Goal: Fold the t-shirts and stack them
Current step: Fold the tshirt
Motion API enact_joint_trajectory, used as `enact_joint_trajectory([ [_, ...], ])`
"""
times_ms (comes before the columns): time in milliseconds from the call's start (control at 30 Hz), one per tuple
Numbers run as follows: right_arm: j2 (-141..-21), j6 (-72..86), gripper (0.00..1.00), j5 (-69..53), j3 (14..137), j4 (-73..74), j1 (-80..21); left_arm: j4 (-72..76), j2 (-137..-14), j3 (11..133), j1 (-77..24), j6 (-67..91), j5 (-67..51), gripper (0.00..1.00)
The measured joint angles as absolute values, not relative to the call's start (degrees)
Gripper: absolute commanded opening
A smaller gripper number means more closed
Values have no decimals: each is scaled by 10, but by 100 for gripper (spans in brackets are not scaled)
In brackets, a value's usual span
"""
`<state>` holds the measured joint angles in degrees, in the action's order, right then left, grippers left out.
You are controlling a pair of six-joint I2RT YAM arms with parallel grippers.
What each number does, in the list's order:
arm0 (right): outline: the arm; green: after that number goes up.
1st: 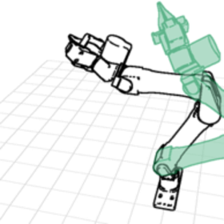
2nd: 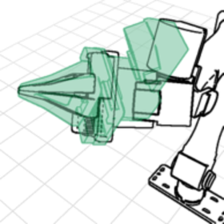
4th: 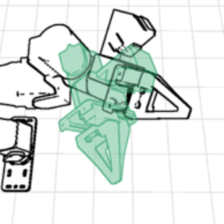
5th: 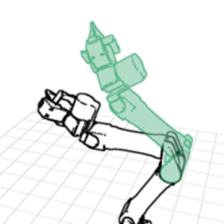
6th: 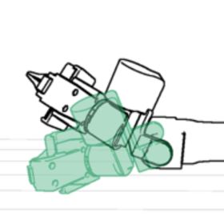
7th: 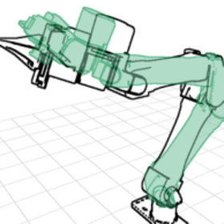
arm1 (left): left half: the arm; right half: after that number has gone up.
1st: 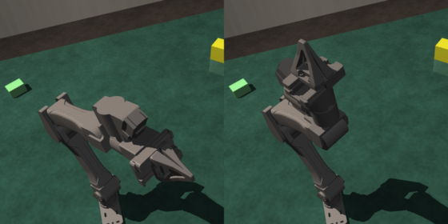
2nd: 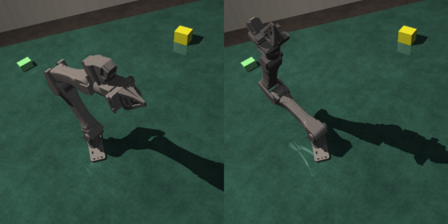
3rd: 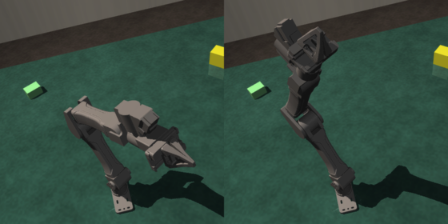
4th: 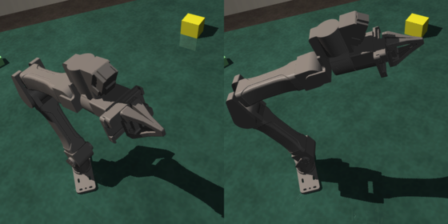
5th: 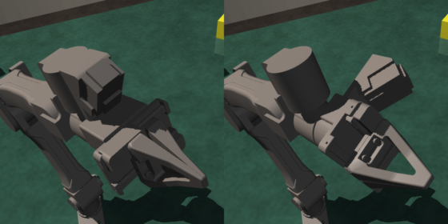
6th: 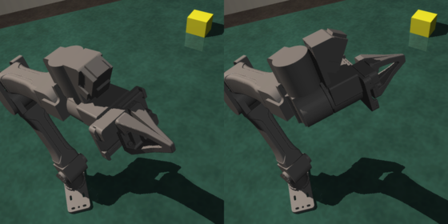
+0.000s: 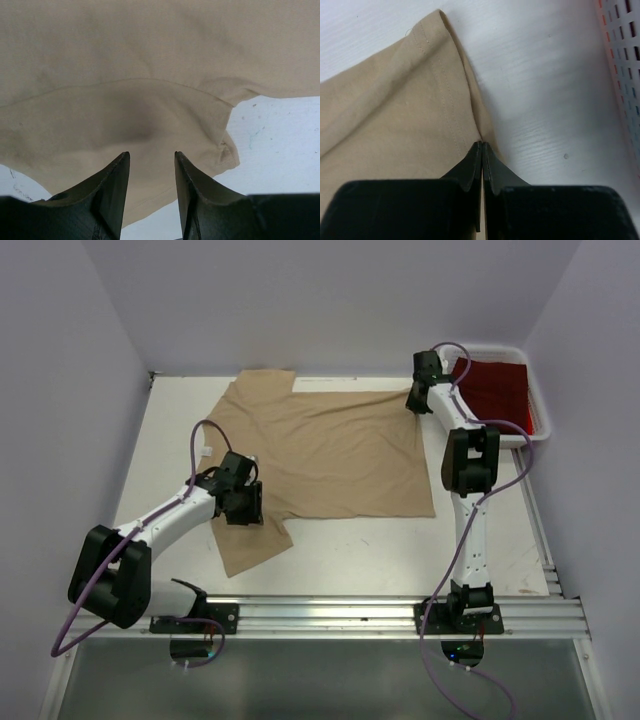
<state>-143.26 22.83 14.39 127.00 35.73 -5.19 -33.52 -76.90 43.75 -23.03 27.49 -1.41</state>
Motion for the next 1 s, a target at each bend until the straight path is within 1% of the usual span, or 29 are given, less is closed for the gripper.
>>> enact_joint_trajectory([
  [300,-1423,229,0,178,1271,354,-52,-336,-769,435,-230,275,-12,45],
  [333,-1423,229,4,184,1273,356,-52,-336,-769,435,-230,275,-13,45],
  [400,-1423,229,4,194,1279,360,-52,-335,-770,435,-230,275,-13,45],
  [433,-1423,229,6,201,1282,361,-52,-335,-771,435,-230,275,-12,45],
  [467,-1423,229,18,206,1285,361,-52,-335,-771,435,-230,275,-12,44],
  [500,-1423,230,23,212,1287,361,-52,-335,-771,435,-230,275,-12,44],
  [533,-1423,230,26,219,1287,360,-52,-336,-772,435,-230,275,-12,44],
  [567,-1423,230,32,224,1287,360,-52,-335,-772,435,-230,275,-12,44],
  [633,-1423,229,36,234,1284,359,-52,-336,-773,435,-230,275,-12,44],
  [667,-1421,229,40,238,1276,355,-52,-336,-773,435,-230,275,-12,44],
  [867,-1408,226,40,246,1243,342,-52,-336,-773,435,-230,275,-12,44],
  [1000,-1408,224,36,242,1243,337,-52,-336,-773,435,-230,275,-12,44],
])
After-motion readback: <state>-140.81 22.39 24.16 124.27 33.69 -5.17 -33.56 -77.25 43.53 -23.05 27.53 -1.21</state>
